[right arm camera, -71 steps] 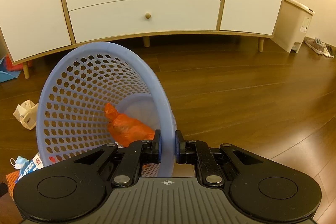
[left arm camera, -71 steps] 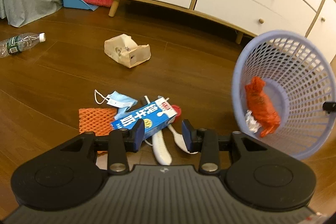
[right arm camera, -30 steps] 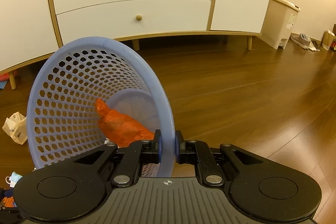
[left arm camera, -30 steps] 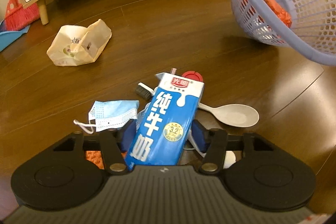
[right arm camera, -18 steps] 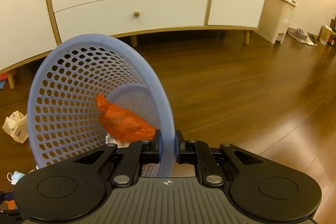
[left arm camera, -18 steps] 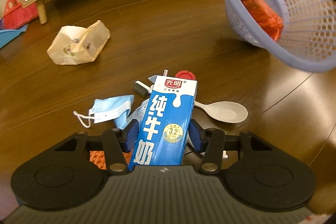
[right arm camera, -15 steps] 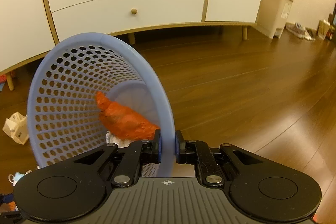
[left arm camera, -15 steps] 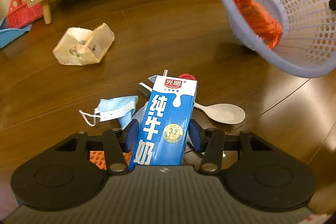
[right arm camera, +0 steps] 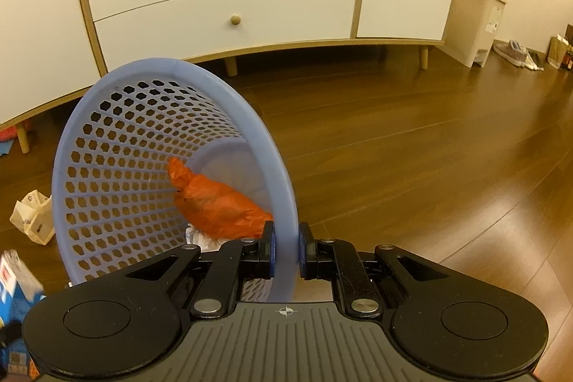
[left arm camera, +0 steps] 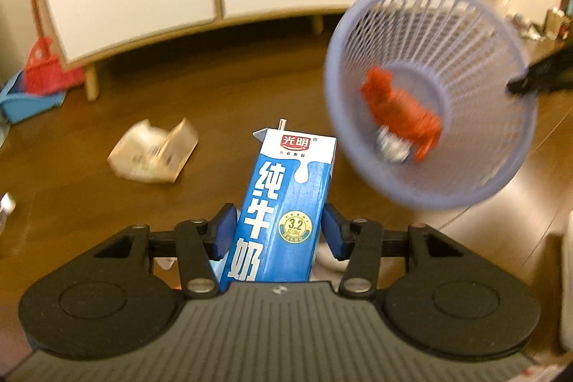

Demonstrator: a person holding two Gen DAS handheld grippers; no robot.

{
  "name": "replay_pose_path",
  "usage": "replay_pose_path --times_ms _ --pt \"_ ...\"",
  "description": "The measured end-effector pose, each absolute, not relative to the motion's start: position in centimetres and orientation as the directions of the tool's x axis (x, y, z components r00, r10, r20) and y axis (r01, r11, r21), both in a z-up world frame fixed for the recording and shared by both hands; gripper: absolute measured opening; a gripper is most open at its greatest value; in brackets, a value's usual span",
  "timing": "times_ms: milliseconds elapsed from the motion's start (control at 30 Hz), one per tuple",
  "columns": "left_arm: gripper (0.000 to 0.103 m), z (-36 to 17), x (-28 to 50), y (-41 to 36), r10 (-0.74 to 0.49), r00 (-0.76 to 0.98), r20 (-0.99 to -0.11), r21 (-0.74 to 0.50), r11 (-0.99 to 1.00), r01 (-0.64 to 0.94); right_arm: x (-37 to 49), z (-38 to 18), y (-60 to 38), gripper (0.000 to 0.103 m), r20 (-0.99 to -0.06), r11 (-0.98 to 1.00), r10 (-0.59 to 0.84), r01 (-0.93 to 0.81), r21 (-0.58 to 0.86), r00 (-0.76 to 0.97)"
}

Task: Collect trash
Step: 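Carry the milk carton to the basket and release it inside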

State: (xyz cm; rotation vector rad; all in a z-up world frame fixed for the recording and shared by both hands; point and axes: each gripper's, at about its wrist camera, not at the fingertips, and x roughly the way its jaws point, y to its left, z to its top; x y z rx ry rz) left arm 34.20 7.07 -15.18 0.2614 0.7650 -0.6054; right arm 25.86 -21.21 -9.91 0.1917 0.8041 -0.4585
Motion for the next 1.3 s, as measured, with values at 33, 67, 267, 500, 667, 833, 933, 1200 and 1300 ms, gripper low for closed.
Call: replay_pose_path --times_ms 33,67,267,500,667,833,933,1200,1300 --pt "0.046 -14.6 34.2 6.5 -0.436 0.565 -0.701 -0.001 0.793 0.610 25.9 -9.9 -21.3 0.008 -0.732 0.884 -0.320 0.467 -0.003 0.601" --pt "0.046 -13.8 34.2 5.8 -0.461 0.566 -0.683 -0.011 0.782 0.623 25.9 -9.9 -21.4 0.008 -0.732 0.883 -0.320 0.469 -0.002 0.601" --pt "0.047 -10.9 34.6 1.7 -0.578 0.546 -0.606 -0.059 0.717 0.694 26.3 -9.6 -21.2 0.008 -0.728 0.888 -0.319 0.461 -0.005 0.607" --pt "0.050 -11.0 36.5 -1.4 -0.613 0.515 -0.599 -0.148 0.717 0.681 26.7 -9.9 -21.3 0.008 -0.735 0.889 -0.315 0.458 -0.006 0.601" --pt "0.058 -11.2 37.5 -1.5 -0.615 0.517 -0.596 -0.198 0.736 0.647 27.0 -9.9 -21.3 0.008 -0.736 0.890 -0.313 0.455 -0.007 0.600" --pt "0.058 -11.3 38.3 0.6 -0.595 0.544 -0.592 -0.213 0.767 0.606 27.3 -10.0 -21.4 0.008 -0.736 0.887 -0.317 0.462 -0.007 0.598" --pt "0.058 -11.6 38.5 2.8 -0.577 0.557 -0.598 -0.215 0.784 0.582 27.4 -9.9 -21.2 0.008 -0.735 0.887 -0.321 0.461 -0.012 0.598" --pt "0.058 -13.0 39.0 8.2 -0.491 0.585 -0.646 -0.168 0.839 0.518 27.7 -10.1 -20.6 0.008 -0.731 0.889 -0.328 0.458 -0.024 0.599" --pt "0.058 -13.6 38.9 10.3 -0.449 0.590 -0.671 -0.131 0.855 0.501 27.6 -10.2 -20.6 0.008 -0.731 0.889 -0.331 0.457 -0.029 0.597"
